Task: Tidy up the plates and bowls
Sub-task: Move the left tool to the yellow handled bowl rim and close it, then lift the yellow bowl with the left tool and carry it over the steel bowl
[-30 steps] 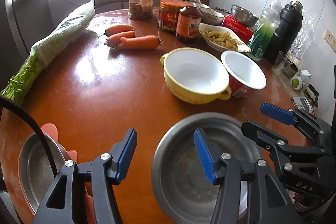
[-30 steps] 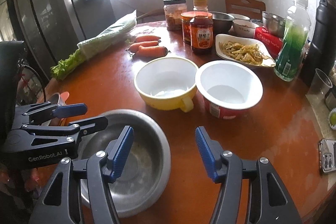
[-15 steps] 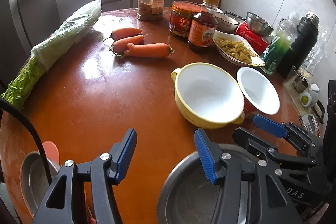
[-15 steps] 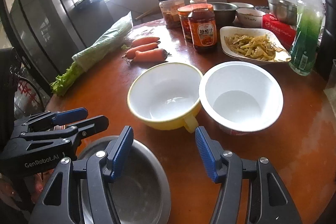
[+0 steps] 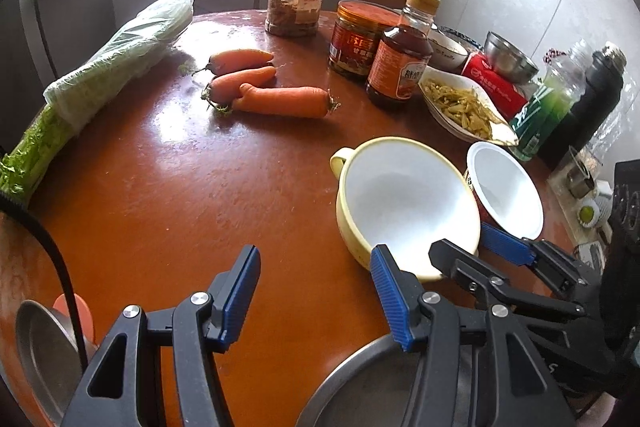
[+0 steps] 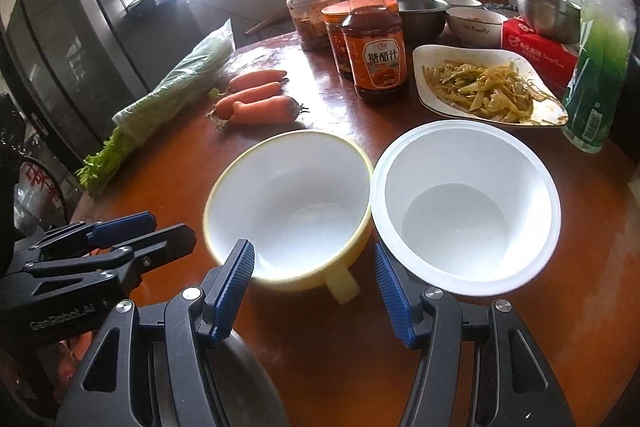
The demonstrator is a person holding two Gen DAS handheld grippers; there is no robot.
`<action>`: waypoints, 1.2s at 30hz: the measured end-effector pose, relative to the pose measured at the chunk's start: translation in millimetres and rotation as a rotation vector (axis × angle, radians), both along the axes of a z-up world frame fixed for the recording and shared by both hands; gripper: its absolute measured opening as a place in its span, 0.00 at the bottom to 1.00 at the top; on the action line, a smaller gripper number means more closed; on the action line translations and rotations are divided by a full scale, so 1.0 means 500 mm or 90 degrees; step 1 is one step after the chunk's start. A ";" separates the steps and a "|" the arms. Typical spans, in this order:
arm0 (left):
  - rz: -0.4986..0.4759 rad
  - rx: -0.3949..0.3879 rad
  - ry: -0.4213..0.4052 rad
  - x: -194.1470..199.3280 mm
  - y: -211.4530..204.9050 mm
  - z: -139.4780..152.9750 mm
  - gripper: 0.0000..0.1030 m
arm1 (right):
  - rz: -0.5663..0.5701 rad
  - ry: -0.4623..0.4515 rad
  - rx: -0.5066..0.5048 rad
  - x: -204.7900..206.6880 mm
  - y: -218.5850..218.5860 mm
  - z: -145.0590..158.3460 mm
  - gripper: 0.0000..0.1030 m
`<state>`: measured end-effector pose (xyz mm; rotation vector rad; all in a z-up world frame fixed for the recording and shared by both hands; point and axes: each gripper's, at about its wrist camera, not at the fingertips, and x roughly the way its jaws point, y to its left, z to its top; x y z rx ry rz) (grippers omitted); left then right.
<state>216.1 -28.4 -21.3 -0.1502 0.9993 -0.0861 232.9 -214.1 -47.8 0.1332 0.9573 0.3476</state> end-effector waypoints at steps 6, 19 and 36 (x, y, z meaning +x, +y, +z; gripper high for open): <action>0.014 -0.026 0.007 0.019 0.012 -0.008 0.57 | 0.024 -0.012 -0.019 0.016 0.007 -0.007 0.61; 0.007 -0.053 0.043 0.037 0.012 -0.035 0.57 | 0.103 -0.010 -0.018 0.006 0.047 -0.005 0.62; -0.009 -0.096 0.056 0.043 0.004 -0.053 0.39 | 0.107 -0.028 -0.070 0.009 0.064 -0.013 0.54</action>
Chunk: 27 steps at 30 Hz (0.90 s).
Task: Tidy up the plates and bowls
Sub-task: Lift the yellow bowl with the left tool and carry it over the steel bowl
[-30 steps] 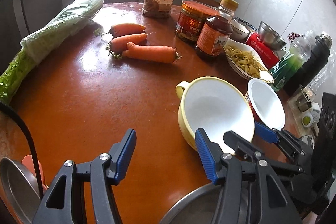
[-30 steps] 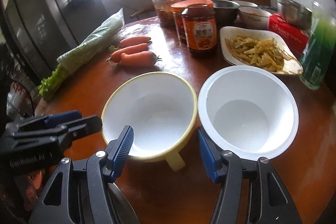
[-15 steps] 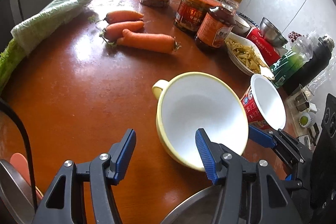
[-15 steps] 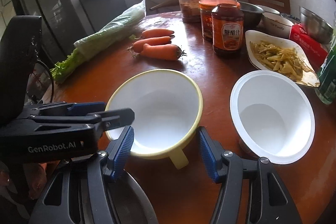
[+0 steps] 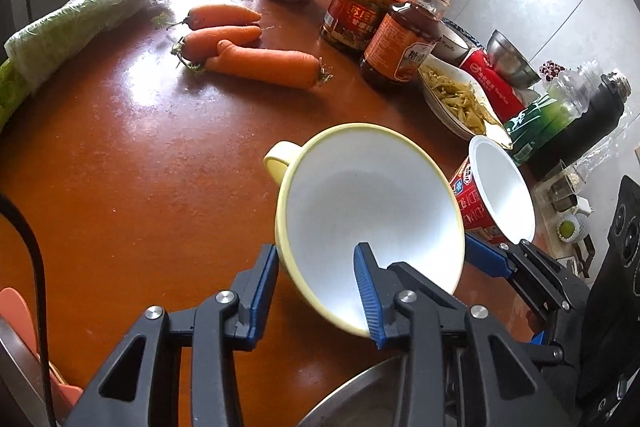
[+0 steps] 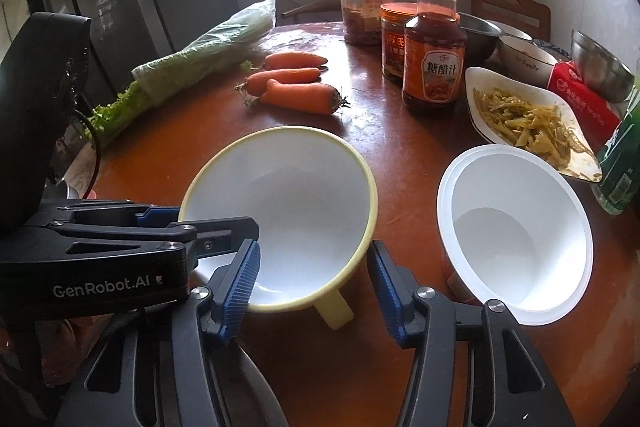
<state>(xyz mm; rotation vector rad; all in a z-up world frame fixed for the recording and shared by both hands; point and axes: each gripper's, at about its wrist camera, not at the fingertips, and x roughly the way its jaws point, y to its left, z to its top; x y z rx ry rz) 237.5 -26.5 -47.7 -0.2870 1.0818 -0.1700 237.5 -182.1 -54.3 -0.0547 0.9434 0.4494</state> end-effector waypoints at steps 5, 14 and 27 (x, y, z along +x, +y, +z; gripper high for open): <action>0.003 0.004 -0.017 -0.007 0.003 0.016 0.39 | -0.001 -0.013 0.001 -0.006 0.001 0.011 0.53; 0.020 0.007 -0.042 -0.037 0.028 0.050 0.39 | 0.017 -0.037 0.003 -0.022 0.019 0.043 0.53; 0.027 0.011 -0.076 -0.092 0.044 0.098 0.38 | 0.029 -0.074 0.006 -0.074 0.042 0.095 0.53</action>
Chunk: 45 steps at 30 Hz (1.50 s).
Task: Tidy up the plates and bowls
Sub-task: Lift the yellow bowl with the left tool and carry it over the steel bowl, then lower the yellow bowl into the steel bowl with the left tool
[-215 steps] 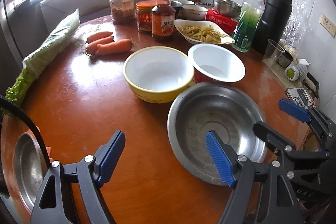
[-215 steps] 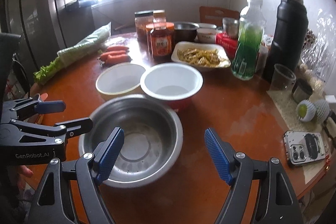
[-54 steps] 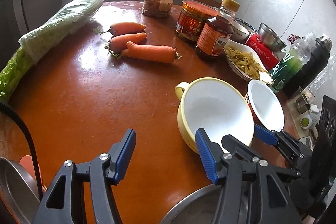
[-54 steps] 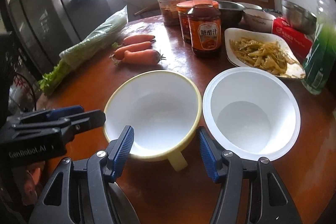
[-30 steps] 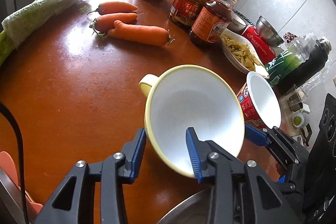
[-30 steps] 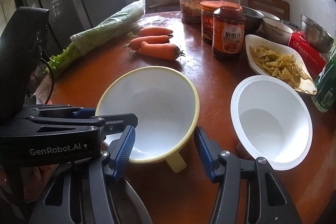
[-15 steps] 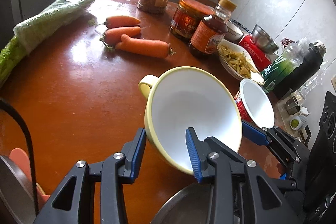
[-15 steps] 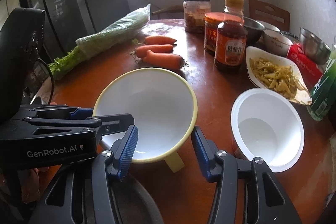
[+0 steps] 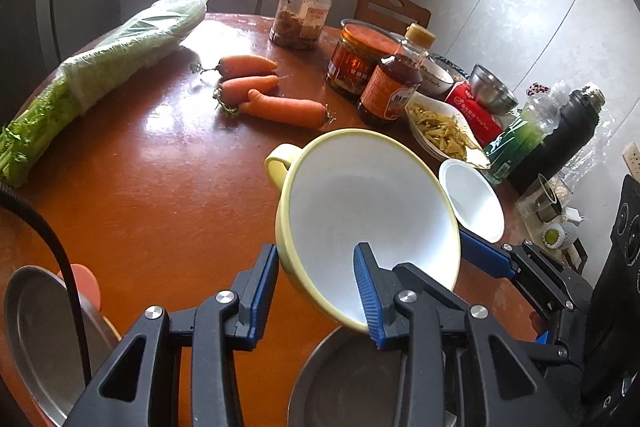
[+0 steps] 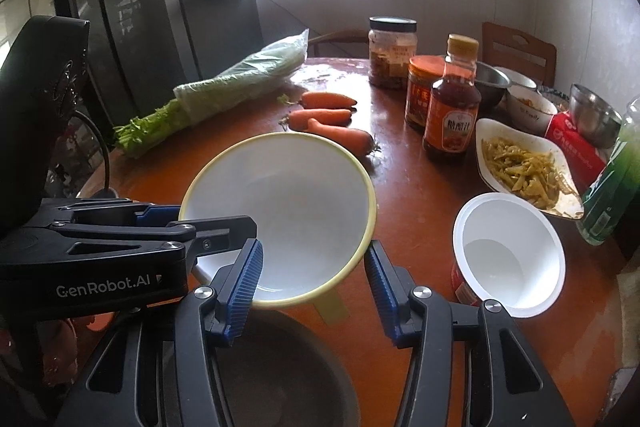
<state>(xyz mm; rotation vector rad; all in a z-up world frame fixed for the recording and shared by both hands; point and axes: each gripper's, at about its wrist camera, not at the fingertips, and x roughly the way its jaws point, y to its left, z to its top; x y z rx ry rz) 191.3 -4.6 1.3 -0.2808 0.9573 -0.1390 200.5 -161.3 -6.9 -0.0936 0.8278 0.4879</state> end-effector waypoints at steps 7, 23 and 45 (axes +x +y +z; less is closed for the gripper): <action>-0.002 0.005 -0.020 -0.044 0.001 0.024 0.38 | 0.001 -0.018 0.001 -0.042 0.006 0.024 0.53; -0.013 0.021 -0.045 -0.138 -0.018 0.046 0.38 | -0.002 -0.048 0.001 -0.152 0.003 0.052 0.53; -0.043 0.049 -0.017 -0.187 -0.044 -0.011 0.38 | -0.018 -0.011 0.007 -0.213 -0.016 -0.008 0.53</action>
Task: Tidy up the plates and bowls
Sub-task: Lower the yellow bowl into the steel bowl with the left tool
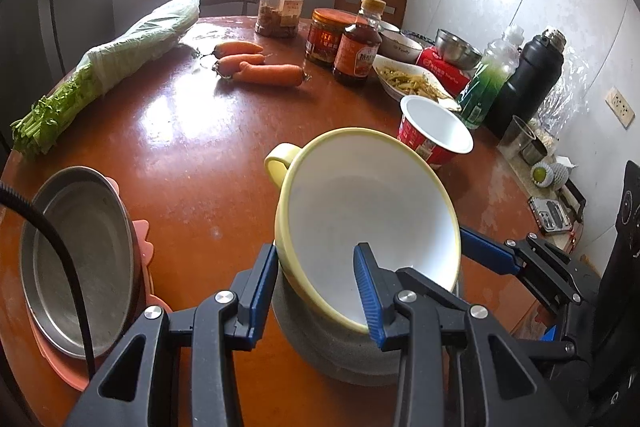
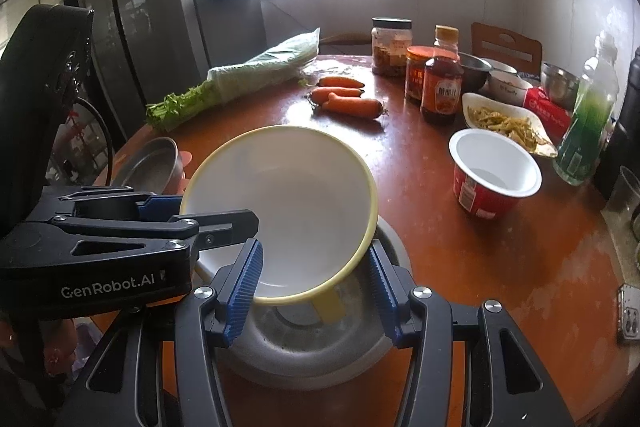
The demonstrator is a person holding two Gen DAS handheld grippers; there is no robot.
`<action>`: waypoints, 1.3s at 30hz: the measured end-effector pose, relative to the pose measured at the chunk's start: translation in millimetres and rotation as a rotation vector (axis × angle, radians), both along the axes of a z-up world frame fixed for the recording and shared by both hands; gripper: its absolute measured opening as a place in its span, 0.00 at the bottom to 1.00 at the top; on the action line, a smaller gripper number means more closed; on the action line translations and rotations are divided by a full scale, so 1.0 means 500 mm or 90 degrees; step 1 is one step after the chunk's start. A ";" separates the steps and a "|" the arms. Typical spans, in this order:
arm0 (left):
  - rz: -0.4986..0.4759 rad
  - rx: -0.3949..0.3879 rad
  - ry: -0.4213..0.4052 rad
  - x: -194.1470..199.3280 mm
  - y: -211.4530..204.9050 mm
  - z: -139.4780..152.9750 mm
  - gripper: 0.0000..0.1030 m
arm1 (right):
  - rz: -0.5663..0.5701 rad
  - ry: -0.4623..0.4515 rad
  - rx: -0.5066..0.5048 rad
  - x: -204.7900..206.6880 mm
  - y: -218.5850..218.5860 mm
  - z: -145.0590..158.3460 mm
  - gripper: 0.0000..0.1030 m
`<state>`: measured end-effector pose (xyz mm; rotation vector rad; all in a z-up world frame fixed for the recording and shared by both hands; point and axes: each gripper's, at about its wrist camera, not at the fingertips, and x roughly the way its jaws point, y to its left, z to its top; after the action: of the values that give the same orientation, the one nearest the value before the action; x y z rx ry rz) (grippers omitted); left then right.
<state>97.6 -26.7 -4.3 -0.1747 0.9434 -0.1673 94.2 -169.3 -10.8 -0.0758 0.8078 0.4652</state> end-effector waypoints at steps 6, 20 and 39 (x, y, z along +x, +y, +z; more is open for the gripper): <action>-0.008 0.007 0.007 0.000 -0.011 -0.016 0.38 | -0.006 0.015 0.002 -0.007 -0.005 -0.020 0.53; -0.026 0.028 0.009 -0.005 -0.035 -0.028 0.38 | -0.018 0.030 -0.009 -0.015 -0.019 -0.048 0.53; -0.035 0.027 0.013 -0.006 -0.037 -0.034 0.38 | -0.013 0.000 -0.074 -0.018 -0.004 -0.045 0.53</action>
<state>94.5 -45.3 -21.5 -0.1126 0.9721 -0.1960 85.0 -171.5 -33.5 -0.1759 0.8340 0.3991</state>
